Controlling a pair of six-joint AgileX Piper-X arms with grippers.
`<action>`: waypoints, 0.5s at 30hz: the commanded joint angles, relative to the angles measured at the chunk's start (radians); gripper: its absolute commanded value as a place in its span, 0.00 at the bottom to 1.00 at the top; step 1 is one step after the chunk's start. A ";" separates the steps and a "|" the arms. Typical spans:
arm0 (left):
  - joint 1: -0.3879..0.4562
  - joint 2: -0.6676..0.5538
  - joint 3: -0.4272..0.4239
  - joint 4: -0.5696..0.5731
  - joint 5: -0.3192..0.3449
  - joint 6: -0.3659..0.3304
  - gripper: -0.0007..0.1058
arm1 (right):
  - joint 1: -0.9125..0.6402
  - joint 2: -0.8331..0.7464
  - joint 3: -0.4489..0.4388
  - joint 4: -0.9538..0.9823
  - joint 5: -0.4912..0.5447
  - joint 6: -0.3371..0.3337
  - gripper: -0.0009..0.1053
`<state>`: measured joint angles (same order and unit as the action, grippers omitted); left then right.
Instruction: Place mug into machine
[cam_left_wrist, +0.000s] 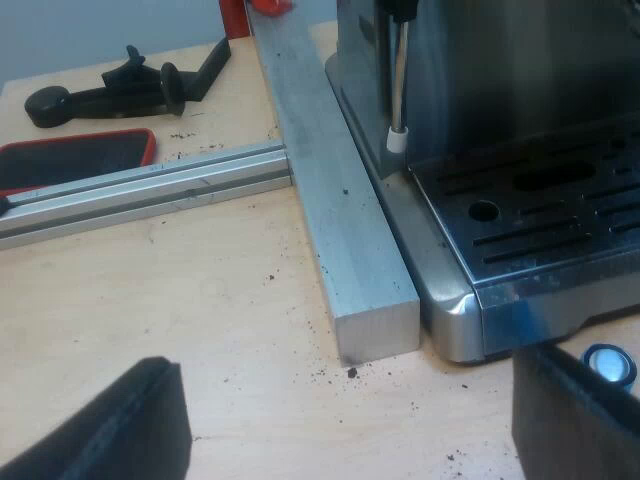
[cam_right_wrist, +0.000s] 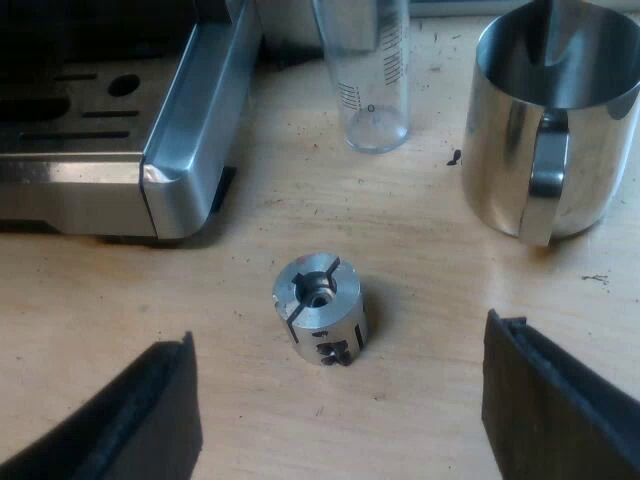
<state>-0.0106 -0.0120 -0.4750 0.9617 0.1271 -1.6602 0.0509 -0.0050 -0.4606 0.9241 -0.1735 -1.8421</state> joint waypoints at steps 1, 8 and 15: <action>-0.001 -0.136 0.000 -0.020 0.006 0.007 0.65 | 0.001 -0.034 -0.013 0.005 -0.002 -0.002 0.59; -0.001 -0.128 -0.007 -0.008 0.097 0.027 0.65 | 0.001 -0.034 -0.013 0.003 0.004 0.100 0.59; -0.001 -0.029 -0.091 0.061 0.188 0.066 0.65 | 0.001 0.013 -0.081 0.106 0.042 0.105 0.59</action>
<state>-0.0106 -0.0120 -0.5543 1.0249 0.3027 -1.5934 0.0509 0.0104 -0.5286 1.0162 -0.1326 -1.7345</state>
